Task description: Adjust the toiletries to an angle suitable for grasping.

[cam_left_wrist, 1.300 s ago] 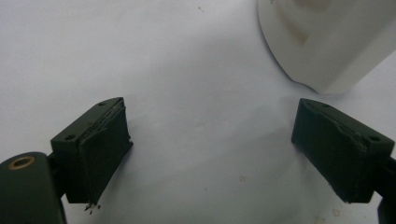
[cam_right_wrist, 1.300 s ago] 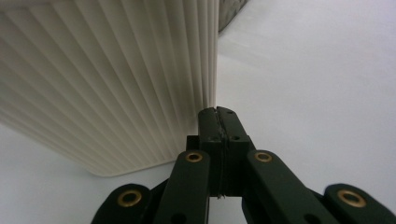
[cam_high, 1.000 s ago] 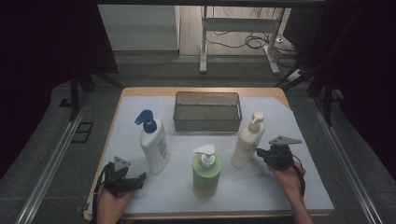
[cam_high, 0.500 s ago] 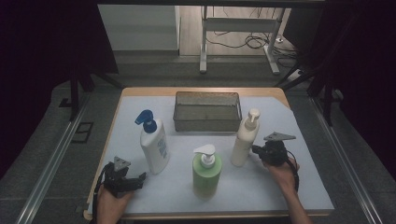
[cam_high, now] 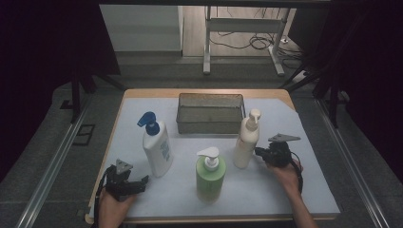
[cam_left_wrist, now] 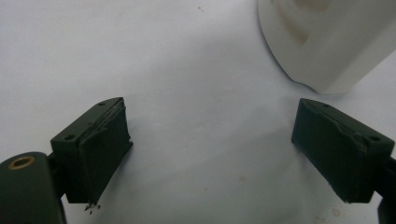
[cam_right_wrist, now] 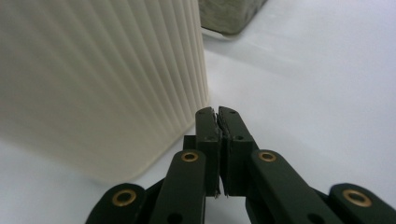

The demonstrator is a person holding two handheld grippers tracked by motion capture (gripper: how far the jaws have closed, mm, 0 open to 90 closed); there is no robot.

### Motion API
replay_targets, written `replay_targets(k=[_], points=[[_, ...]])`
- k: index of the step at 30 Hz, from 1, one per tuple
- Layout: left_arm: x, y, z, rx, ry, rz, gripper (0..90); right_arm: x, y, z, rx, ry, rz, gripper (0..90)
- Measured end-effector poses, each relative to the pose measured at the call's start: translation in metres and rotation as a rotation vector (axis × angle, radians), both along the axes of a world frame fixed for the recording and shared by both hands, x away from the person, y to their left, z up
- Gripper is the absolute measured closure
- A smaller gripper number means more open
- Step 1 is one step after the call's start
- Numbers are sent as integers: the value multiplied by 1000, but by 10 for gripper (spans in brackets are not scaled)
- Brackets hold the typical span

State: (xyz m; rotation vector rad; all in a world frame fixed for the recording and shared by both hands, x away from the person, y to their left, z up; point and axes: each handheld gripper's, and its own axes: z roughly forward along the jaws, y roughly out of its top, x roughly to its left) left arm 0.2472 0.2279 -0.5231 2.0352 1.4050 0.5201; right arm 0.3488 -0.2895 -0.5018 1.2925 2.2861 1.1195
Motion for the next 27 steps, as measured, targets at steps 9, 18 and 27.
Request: replay_targets(k=[9, 18, 27], points=[[0, 0, 0, 1, 0, 0, 110, -30, -3, 15, 38, -29, 36, 897], [0, 0, 0, 1, -1, 0, 111, -70, 31, 24, 48, -81, 116, 897], [0, 0, 0, 0, 0, 1, 111, -63, 67, 19, 37, -91, 152, 896]])
